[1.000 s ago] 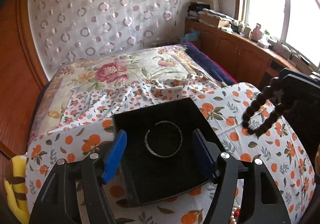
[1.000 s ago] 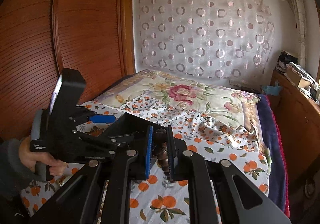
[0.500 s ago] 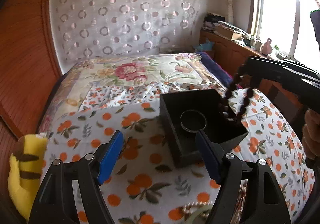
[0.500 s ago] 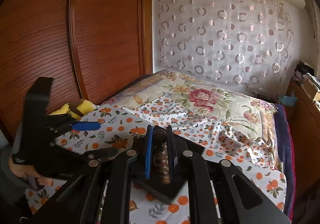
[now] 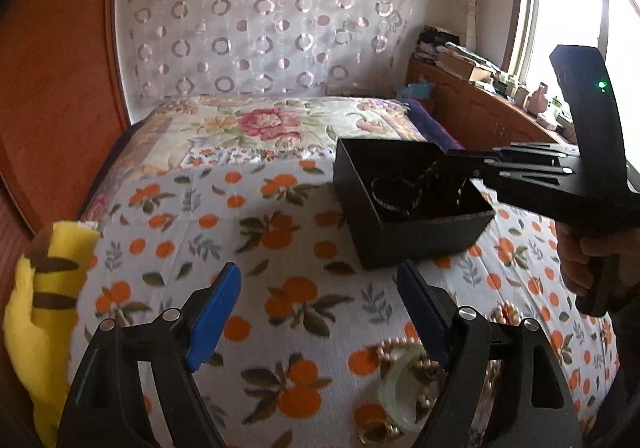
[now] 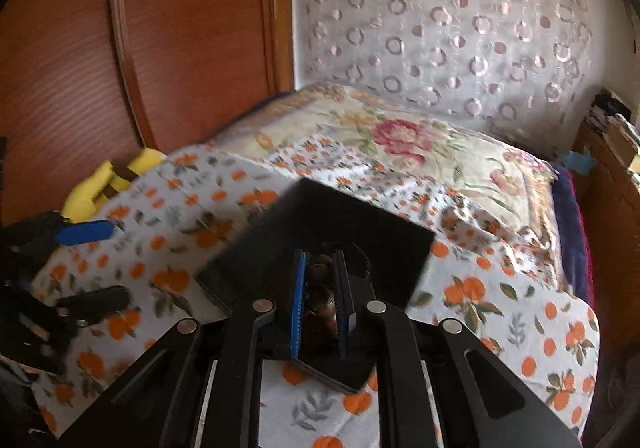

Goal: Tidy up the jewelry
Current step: 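Return the right tool to the pile and grasp the blue-flower hair comb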

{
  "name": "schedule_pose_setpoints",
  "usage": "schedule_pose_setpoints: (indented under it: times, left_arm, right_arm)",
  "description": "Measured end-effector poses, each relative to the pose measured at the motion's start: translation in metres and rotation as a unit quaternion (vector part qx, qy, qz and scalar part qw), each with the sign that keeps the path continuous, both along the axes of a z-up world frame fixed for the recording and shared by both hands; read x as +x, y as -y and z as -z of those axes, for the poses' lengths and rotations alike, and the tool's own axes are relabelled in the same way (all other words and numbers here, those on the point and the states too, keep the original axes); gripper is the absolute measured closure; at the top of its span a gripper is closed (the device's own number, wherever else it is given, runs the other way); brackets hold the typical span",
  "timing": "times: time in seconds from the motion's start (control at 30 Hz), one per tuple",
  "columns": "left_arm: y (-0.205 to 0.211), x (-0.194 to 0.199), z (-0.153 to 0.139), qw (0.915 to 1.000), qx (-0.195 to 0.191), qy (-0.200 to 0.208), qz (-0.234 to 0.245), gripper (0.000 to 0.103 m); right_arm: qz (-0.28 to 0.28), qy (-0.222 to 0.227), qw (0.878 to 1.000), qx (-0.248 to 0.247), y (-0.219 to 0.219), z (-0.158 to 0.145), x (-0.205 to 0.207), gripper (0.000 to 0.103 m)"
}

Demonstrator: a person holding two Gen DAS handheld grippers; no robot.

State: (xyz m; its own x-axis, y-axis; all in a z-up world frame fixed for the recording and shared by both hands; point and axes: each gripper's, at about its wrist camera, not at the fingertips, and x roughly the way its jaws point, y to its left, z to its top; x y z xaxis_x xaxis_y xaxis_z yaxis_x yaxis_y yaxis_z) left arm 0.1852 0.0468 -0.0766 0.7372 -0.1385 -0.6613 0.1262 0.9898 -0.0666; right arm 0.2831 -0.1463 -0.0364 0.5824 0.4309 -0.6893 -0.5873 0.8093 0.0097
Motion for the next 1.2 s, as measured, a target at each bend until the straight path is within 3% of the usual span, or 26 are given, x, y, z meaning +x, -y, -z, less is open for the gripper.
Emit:
schedule_pose_setpoints:
  times: [0.17, 0.37, 0.8, 1.2]
  left_arm:
    - [0.000, -0.016, 0.009, 1.0000, -0.002, -0.008, -0.003, 0.026]
    - [0.004, -0.038, 0.009, 1.0000, 0.001, -0.006, -0.002, 0.026]
    - [0.023, -0.093, 0.007, 0.9999, 0.012, 0.001, 0.006, 0.024]
    - [0.011, -0.126, 0.004, 0.9996, 0.023, 0.007, -0.014, 0.018]
  right_arm:
    - [0.022, 0.015, 1.000, 0.006, 0.018, -0.005, -0.018, 0.071]
    - [0.036, 0.012, 0.999, 0.023, 0.041, -0.005, -0.055, 0.071]
    - [0.043, -0.017, 0.998, 0.051, 0.067, 0.026, -0.146, 0.071]
    - [-0.026, -0.033, 0.998, 0.054, 0.023, 0.034, -0.183, 0.071]
